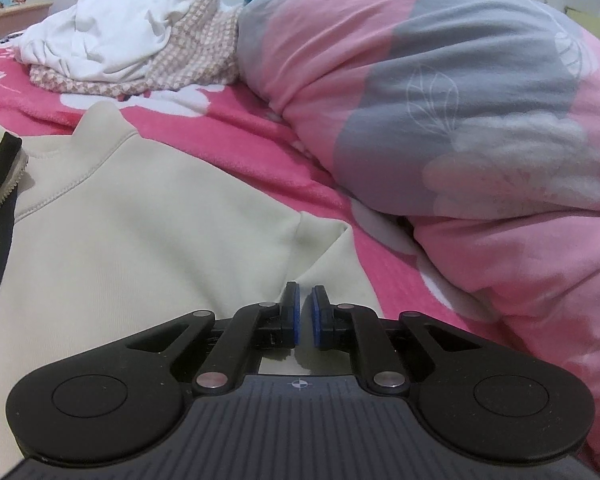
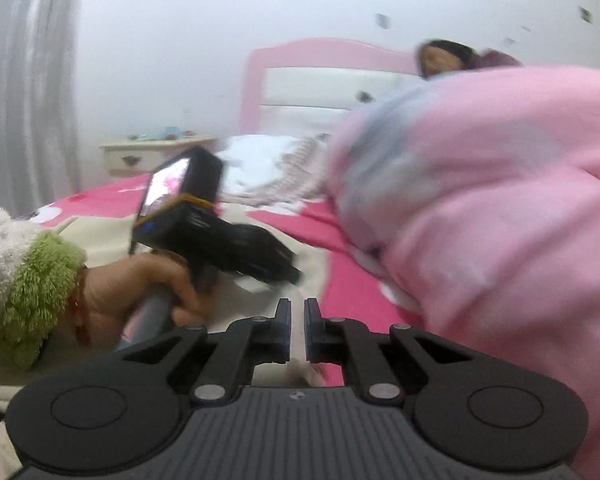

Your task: Fold clothes

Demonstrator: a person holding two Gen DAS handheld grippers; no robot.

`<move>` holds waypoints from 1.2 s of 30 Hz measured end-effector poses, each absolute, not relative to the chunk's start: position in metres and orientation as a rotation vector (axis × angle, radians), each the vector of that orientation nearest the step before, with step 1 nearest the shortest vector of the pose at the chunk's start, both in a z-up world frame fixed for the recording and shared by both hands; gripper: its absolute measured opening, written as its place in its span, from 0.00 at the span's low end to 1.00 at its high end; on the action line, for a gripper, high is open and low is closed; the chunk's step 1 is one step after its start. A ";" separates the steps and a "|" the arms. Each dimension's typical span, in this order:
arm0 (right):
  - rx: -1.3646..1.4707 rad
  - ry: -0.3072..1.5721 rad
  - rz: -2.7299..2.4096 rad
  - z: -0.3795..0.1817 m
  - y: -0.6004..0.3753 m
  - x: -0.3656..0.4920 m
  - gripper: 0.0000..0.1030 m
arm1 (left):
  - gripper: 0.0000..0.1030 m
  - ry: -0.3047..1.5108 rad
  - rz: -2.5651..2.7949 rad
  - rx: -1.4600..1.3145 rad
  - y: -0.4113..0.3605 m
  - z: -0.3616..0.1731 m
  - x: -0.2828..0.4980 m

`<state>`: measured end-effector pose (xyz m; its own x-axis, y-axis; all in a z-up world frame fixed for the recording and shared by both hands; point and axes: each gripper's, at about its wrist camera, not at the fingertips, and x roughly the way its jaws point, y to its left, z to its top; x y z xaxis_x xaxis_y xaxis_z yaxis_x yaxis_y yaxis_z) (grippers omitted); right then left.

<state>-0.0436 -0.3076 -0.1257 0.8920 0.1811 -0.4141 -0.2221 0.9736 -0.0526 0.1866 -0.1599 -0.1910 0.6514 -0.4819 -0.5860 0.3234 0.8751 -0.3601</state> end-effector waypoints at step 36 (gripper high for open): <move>0.316 0.739 0.180 -0.151 -0.355 0.050 0.35 | 0.07 0.792 -0.584 -0.431 -0.137 -0.193 0.215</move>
<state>0.0501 -0.3549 -0.1510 0.7269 0.2703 -0.6313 -0.0495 0.9375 0.3444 0.2147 -0.1368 -0.1927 0.5608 -0.6325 -0.5343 0.3227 0.7612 -0.5625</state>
